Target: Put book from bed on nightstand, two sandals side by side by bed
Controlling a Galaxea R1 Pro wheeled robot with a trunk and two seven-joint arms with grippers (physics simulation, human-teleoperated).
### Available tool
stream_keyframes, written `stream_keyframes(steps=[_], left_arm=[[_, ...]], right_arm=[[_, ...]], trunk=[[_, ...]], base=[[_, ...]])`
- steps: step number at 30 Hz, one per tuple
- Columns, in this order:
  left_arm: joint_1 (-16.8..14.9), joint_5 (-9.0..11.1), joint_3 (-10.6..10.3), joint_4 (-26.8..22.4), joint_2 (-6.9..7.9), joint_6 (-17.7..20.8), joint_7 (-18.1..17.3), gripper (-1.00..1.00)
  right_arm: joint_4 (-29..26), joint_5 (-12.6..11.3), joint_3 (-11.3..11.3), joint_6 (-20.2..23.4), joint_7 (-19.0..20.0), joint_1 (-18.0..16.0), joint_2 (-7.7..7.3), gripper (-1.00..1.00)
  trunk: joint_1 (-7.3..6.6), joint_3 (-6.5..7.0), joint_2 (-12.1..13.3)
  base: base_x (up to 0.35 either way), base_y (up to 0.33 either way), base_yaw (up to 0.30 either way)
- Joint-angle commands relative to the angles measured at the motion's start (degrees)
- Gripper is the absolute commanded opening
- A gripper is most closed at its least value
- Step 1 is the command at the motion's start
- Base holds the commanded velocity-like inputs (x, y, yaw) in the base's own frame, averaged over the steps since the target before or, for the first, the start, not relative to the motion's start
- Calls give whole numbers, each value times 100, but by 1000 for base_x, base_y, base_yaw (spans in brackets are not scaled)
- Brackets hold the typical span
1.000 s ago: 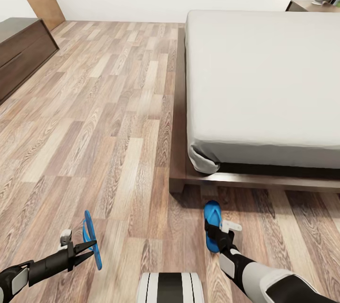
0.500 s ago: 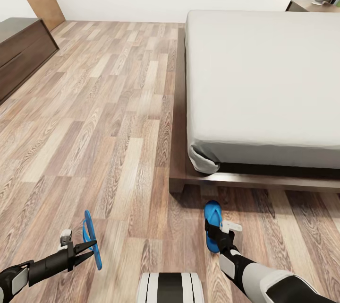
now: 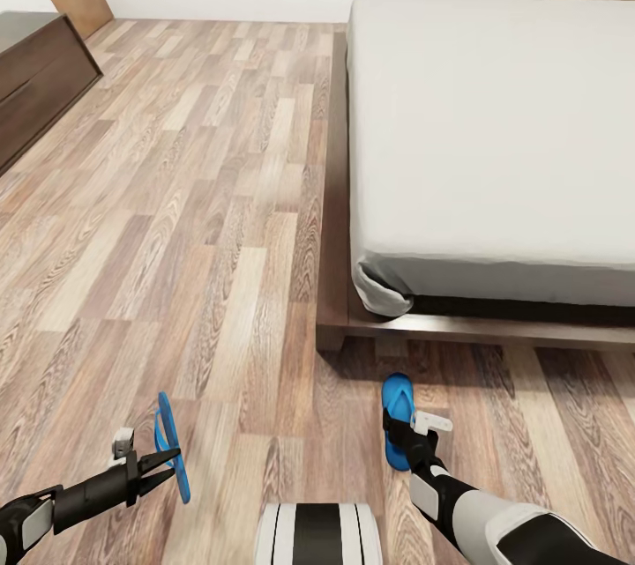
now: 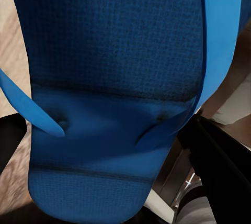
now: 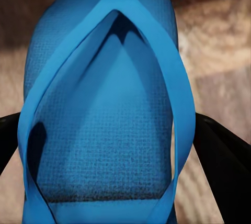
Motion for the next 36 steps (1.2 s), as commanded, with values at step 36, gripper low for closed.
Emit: stream_keyframes(steps=[36], left_arm=[[-1, -115, 7, 5, 201, -212, -994, -100]], right_arm=[[23, -58, 43, -31, 9, -8, 4, -100]], trunk=[[9, -92, -7]], base=[[0, 0, 0]])
